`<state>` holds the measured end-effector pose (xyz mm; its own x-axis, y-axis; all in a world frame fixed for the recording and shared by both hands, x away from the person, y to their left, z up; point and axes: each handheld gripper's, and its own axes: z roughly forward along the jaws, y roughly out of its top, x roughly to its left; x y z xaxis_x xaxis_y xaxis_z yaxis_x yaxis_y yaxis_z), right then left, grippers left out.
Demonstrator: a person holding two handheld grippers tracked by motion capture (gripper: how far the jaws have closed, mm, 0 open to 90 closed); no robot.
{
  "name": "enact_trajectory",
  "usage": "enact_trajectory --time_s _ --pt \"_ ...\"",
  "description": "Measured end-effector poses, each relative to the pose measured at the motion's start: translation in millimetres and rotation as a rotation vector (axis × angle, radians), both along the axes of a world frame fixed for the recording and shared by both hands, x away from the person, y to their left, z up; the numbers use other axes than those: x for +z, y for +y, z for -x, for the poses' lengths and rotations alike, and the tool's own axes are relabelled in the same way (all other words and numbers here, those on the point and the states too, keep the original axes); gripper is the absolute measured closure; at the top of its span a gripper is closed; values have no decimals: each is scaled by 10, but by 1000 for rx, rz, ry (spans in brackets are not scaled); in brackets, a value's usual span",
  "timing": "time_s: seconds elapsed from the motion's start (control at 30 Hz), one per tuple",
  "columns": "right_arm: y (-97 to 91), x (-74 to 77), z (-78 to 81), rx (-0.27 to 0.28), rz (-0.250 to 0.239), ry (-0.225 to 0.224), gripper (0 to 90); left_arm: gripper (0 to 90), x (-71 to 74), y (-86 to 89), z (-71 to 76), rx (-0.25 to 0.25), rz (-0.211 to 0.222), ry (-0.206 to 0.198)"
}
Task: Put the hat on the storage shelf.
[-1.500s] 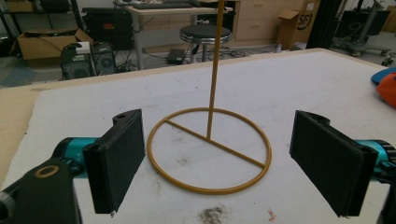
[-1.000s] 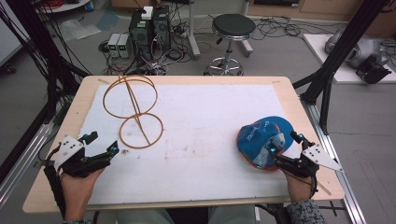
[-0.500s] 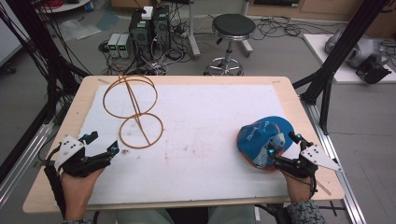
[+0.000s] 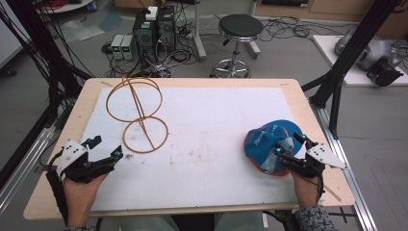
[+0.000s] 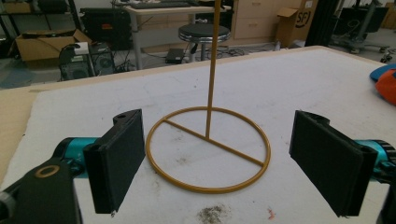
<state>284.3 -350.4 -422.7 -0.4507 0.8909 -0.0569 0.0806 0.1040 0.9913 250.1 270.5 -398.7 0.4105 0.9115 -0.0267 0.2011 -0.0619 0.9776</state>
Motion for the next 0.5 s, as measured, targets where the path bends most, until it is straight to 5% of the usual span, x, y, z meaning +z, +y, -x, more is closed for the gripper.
enact_trajectory --time_s 0.23,0.5 --pt "25 -2 -52 19 32 13 368 185 -2 1 0 1 0 1" --pt "91 22 -64 38 97 28 627 187 -2 -3 -3 -1 0 2"
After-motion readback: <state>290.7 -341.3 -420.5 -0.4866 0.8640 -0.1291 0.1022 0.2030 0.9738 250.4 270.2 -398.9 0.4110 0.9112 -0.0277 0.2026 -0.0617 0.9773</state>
